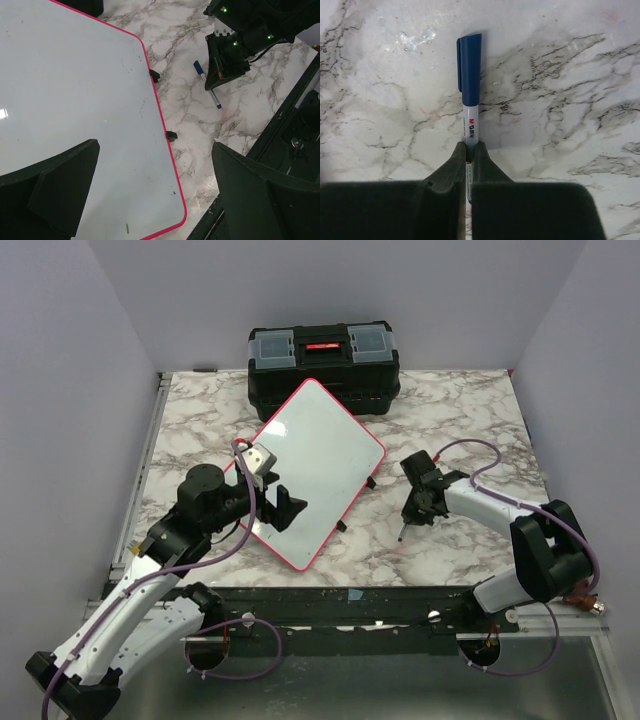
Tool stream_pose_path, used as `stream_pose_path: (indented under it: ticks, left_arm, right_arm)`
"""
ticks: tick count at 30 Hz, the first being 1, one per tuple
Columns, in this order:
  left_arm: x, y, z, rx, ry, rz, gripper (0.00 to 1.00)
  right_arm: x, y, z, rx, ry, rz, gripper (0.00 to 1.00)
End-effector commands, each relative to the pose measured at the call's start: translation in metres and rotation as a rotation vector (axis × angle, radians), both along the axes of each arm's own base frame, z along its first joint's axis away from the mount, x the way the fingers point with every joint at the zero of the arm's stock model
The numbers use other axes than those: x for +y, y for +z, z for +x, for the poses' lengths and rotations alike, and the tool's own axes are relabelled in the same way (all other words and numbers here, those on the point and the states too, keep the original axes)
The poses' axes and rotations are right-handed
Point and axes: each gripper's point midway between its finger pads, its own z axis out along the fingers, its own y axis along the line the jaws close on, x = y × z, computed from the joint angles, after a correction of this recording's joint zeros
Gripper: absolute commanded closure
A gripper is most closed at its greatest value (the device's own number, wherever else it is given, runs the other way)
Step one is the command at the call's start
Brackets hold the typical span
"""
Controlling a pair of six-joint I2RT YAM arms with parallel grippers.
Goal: Write a sentence on the whiteboard
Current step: Pick up the whiteboard marker from the center of the board, then pass from the right arm to the left
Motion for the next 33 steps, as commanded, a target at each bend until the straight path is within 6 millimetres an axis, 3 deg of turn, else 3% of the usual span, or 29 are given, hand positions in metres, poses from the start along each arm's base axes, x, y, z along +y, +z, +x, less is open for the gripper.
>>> stream_pose_path:
  ticks: [1,9,15,21,27,33]
  left_arm:
    - [0.000,-0.011,0.000,0.019,-0.001,0.034,0.02]
    - [-0.009,-0.009,-0.005,0.057,-0.049,0.011,0.02]
    - [-0.026,-0.003,-0.012,0.146,-0.114,-0.053,0.02]
    - [-0.049,0.009,-0.012,0.263,-0.166,-0.149,0.05]
    - [-0.061,0.024,0.001,0.345,-0.143,-0.170,0.10]
    - [-0.073,0.037,0.021,0.401,-0.106,-0.173,0.25]
  right_arm:
    - [0.016,0.001,0.005,-0.024,0.087,0.045,0.99]
    - [0.073,0.046,0.018,-0.206,0.440,0.253,0.99]
    - [0.104,0.100,0.012,-0.415,0.639,0.401,0.99]
    - [0.117,0.140,0.003,-0.589,0.753,0.428,0.99]
    - [0.129,0.182,0.006,-0.733,0.793,0.479,0.99]
    - [0.141,0.197,-0.003,-0.797,0.890,0.492,0.99]
